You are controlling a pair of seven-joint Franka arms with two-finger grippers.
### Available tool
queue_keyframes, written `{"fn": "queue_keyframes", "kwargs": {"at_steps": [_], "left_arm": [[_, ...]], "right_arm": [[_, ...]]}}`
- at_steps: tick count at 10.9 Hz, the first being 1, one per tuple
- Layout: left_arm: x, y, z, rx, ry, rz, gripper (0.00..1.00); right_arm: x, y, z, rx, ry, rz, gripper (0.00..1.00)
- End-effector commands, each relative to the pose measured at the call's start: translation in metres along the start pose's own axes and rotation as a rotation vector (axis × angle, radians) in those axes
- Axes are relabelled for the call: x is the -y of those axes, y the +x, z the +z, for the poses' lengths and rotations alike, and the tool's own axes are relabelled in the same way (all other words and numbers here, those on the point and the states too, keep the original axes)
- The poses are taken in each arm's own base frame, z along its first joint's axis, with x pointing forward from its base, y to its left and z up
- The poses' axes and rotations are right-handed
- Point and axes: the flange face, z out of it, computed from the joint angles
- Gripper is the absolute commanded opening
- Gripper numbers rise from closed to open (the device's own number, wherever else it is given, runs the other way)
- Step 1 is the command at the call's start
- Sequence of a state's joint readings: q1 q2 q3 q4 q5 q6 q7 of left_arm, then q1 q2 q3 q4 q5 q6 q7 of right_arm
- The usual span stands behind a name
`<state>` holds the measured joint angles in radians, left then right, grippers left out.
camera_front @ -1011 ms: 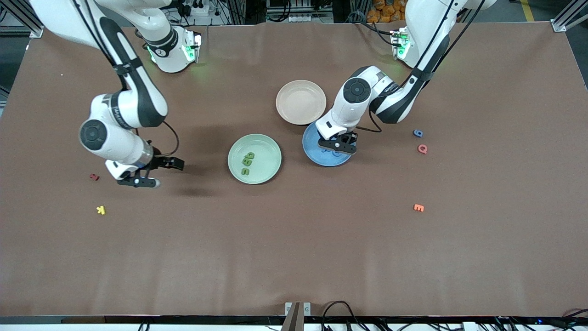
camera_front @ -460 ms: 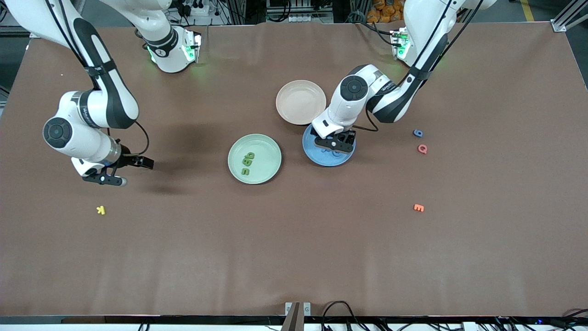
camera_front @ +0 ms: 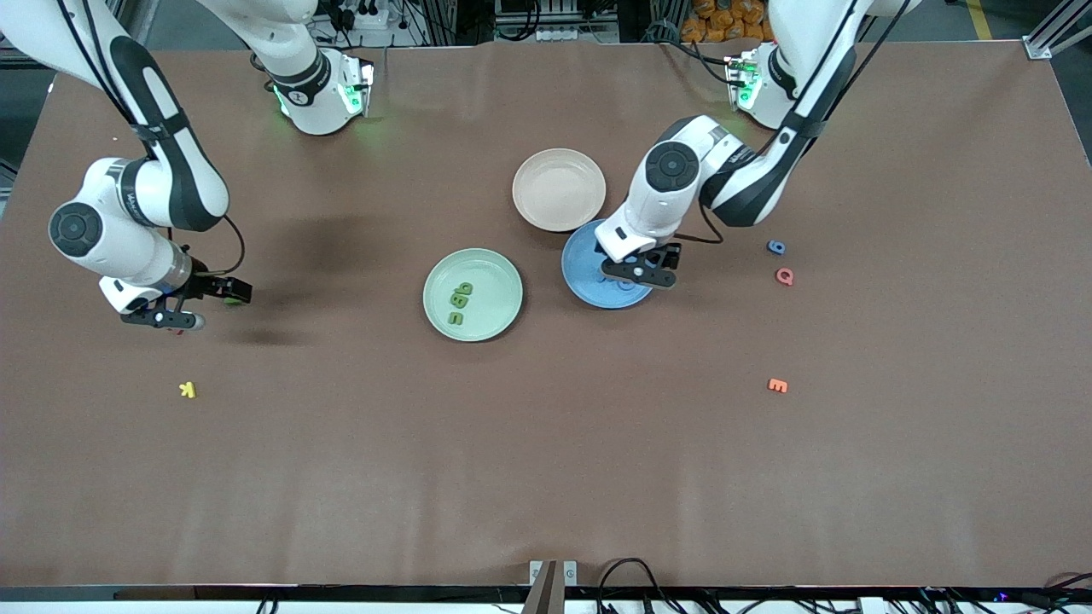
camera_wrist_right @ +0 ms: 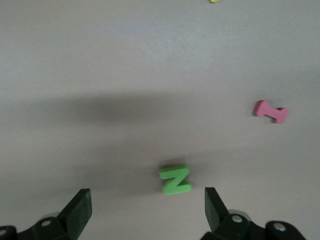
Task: Sort letters by color into matching plates
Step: 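Move the right gripper to the green z while the left reaches the blue a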
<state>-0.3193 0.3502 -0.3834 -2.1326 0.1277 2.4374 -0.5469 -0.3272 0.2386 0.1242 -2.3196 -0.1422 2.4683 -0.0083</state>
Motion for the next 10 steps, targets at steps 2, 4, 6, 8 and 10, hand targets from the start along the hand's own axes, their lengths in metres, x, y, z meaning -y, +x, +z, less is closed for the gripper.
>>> {"fn": "queue_keyframes", "kwargs": {"at_steps": [2,4,6,8,10], "left_arm": [[0.069,0.003,-0.036,0.009,0.059,0.033,1.0],[0.095,0.002,-0.036,0.015,0.068,0.041,1.0],[0.121,0.0,-0.027,0.025,0.065,0.081,1.0],[0.129,-0.013,-0.019,0.011,0.067,0.092,1.0],[0.14,-0.025,-0.012,0.018,0.073,0.11,1.0]], "right_arm": [[-0.025,-0.022,-0.001,-0.037,-0.008,-0.047,1.0],[-0.028,-0.028,0.01,-0.055,-0.002,-0.05,1.0],[-0.03,-0.034,0.01,-0.051,-0.003,-0.049,1.0],[-0.031,-0.04,0.01,-0.047,-0.004,-0.045,1.0],[-0.031,-0.054,0.011,-0.035,-0.004,-0.04,1.0]]}}
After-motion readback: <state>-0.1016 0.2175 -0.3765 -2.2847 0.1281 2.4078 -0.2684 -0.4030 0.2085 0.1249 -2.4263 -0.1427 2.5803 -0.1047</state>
